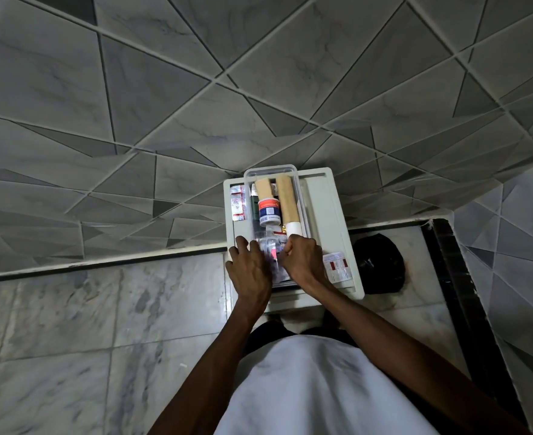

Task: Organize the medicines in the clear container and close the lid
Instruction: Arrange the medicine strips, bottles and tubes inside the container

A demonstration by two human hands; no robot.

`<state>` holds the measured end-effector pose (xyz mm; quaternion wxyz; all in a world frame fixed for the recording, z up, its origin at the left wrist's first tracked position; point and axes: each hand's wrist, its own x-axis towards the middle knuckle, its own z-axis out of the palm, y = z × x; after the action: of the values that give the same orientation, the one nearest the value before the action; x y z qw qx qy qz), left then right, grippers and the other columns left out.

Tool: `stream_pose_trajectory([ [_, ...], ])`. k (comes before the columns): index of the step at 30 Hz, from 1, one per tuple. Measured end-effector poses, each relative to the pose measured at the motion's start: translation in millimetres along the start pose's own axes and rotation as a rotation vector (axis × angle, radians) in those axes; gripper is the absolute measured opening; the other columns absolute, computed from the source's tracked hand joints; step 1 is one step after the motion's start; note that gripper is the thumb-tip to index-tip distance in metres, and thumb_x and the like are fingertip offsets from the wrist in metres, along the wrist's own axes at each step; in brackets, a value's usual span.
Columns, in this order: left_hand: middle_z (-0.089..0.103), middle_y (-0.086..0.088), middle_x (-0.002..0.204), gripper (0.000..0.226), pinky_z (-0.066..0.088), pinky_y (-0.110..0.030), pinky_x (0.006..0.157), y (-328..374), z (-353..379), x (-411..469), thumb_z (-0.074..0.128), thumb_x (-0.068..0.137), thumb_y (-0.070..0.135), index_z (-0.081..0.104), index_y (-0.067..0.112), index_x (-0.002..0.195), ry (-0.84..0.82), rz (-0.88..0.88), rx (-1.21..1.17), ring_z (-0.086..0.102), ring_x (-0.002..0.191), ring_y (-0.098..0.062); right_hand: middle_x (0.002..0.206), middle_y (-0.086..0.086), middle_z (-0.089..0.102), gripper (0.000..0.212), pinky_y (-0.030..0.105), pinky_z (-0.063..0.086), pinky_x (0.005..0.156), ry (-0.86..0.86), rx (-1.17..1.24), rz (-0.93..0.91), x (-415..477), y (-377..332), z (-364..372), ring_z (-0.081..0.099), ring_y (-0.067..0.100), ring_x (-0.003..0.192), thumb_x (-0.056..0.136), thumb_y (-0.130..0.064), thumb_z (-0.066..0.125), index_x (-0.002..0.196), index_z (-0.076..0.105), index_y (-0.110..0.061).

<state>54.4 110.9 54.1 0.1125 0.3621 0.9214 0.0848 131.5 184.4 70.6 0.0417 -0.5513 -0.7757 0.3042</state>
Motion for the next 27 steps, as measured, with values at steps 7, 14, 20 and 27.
stream_pose_trajectory([
  [7,0.049,-0.014,0.122,0.039,0.052,-0.032,0.065,-5.0,1.4,-4.5,0.073,0.079,0.020,0.054,0.010,0.112,-0.014,0.055,-0.321,0.059,0.095,-0.029,0.097,0.006,0.076,0.009,0.029,0.050,0.087,-0.100,0.142,0.025,3.1,5.9,2.7,0.068,0.025,0.095,0.084,-0.013,0.066,0.085,0.075,-0.013],
  [14,0.048,-0.016,0.119,0.056,0.044,-0.028,0.063,0.1,7.5,0.8,0.076,0.076,0.038,0.049,0.008,0.115,-0.107,-0.011,-0.360,0.061,0.087,-0.030,0.110,0.010,0.072,0.014,0.035,0.051,0.091,-0.078,0.095,0.017,3.2,11.0,-1.3,0.066,0.029,0.102,0.080,-0.007,0.072,0.094,0.074,-0.011],
  [20,0.054,-0.014,0.112,0.033,0.046,-0.030,0.067,-2.6,4.7,4.1,0.069,0.082,0.015,0.054,0.008,0.110,-0.099,-0.042,-0.416,0.063,0.086,-0.032,0.113,0.013,0.071,0.023,0.037,0.054,0.089,-0.133,0.017,-0.075,5.2,14.7,-3.2,0.066,0.033,0.102,0.082,-0.015,0.069,0.105,0.070,-0.016],
  [27,0.057,-0.010,0.109,0.025,0.047,-0.030,0.065,-5.7,6.6,6.7,0.070,0.083,0.020,0.059,0.012,0.105,-0.088,-0.049,-0.378,0.065,0.084,-0.029,0.114,0.016,0.070,0.025,0.038,0.053,0.090,-0.112,-0.049,-0.096,3.0,11.2,2.1,0.066,0.034,0.105,0.086,-0.021,0.067,0.109,0.067,-0.012],
])
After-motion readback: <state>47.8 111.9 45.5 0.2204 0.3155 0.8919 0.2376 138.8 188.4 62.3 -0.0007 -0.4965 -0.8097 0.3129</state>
